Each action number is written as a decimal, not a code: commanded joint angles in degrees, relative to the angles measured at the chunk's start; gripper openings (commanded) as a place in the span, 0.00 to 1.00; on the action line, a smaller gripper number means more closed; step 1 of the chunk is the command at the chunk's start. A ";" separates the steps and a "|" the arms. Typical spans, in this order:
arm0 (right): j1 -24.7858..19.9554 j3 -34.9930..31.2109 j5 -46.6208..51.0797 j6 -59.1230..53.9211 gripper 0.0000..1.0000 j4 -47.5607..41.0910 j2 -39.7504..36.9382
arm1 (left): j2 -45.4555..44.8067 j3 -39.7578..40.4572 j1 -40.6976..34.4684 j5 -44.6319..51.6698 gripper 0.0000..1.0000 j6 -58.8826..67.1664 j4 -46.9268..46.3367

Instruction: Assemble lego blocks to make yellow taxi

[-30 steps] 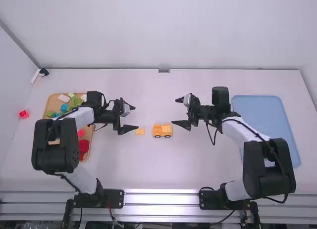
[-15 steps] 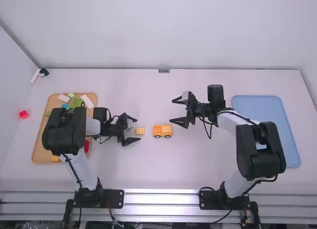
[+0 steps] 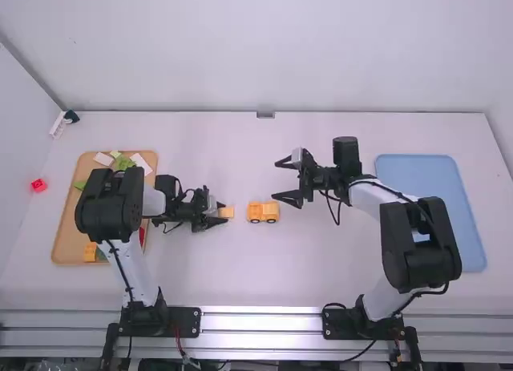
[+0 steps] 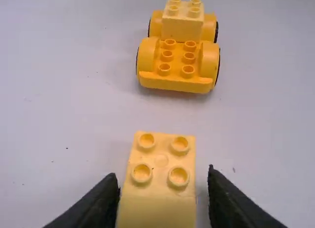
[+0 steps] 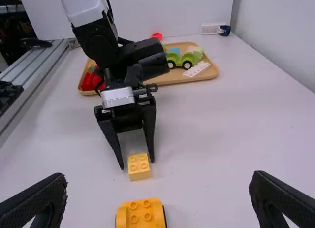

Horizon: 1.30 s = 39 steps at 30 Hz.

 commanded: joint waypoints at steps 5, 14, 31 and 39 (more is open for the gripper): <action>-0.66 1.33 -0.72 0.31 0.99 -0.35 0.55 | 0.24 -0.48 -0.46 2.84 0.26 2.01 0.90; -2.49 0.92 -0.72 0.24 0.99 -2.01 0.55 | -8.98 -0.52 -0.79 3.39 0.18 1.79 -4.79; 2.86 -13.64 8.76 -2.58 0.99 29.51 17.05 | -15.91 -0.48 -16.85 -9.53 0.16 -14.99 2.69; 3.06 -9.25 4.02 -2.93 0.99 30.51 23.23 | -15.23 -0.48 -16.98 -7.89 0.13 -16.24 2.75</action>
